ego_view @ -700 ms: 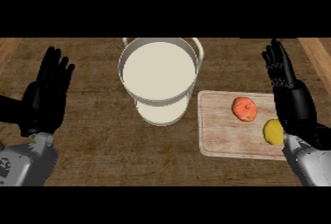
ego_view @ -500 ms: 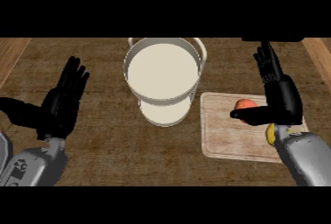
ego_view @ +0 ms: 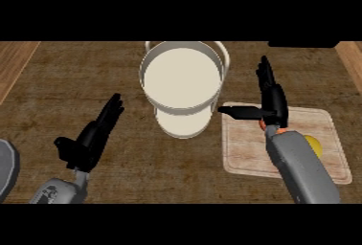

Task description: Pick the squash from the cutting board and place it in the tiered basket

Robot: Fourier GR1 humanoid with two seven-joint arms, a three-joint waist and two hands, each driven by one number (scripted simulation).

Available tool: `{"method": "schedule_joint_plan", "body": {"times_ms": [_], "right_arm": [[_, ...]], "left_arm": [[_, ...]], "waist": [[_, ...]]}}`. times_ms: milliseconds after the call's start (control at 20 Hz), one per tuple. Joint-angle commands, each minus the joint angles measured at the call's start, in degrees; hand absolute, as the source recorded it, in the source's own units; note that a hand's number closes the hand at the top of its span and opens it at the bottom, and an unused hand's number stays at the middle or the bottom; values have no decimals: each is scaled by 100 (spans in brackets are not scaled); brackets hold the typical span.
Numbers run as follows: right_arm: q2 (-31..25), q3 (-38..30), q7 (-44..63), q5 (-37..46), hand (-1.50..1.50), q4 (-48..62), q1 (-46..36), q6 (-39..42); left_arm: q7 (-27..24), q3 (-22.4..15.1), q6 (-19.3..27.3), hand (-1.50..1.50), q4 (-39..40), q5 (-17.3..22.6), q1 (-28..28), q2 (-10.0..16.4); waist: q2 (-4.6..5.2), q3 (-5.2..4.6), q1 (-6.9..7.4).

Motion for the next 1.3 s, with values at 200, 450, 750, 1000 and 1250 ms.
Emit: {"method": "schedule_joint_plan", "body": {"times_ms": [200,450,750,1000,1250], "right_arm": [[-1113,587,1424,1120,-150,-269,-738,79],[-2317,1595,2939,2112,-150,-199,-1027,1259],[-2709,2546,4633,2524,-150,-633,-1643,3125],[-2519,2518,6117,2101,-150,-1834,-1588,4015],[-2563,2092,7144,1894,-150,-2826,-1296,4512]], "left_arm": [[-608,41,-321,0,652,-156,290,-58],[-374,90,-197,0,603,-120,145,-95],[-452,151,-344,0,492,-107,198,53],[-510,163,-312,0,593,-179,216,-120],[-489,339,-330,0,925,-306,-203,-332]], "waist": [[-130,-19,-183],[-217,-64,-305],[-214,-43,-198],[-149,-9,-232],[-113,-3,-214]]}}
